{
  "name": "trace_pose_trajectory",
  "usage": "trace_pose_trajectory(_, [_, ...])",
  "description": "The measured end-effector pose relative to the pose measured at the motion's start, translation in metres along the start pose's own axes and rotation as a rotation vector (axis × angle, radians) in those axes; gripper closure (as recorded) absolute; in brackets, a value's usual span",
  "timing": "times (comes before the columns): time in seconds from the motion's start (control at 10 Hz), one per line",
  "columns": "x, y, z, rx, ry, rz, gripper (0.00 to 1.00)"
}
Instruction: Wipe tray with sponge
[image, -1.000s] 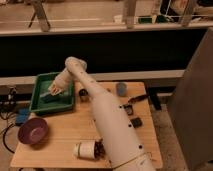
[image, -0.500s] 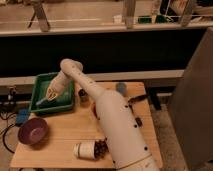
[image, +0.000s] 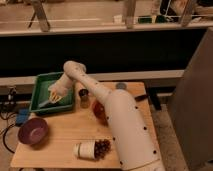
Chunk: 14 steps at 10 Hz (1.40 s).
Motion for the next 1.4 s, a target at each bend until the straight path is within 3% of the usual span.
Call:
trace_pose_trajectory(0.3, [0.018,0.027,-0.029,0.036,0.067,0.055,1.0])
trace_pose_trajectory(0.5, [0.036,0.029,-0.039,0.073,0.101,0.088,1.0])
trace_pose_trajectory(1.1, [0.08,-0.011,-0.031,0.173,0.105,0.094,1.0])
trace_pose_trajectory(1.4, [0.082,-0.039,-0.025,0.205,0.091,0.063,1.0])
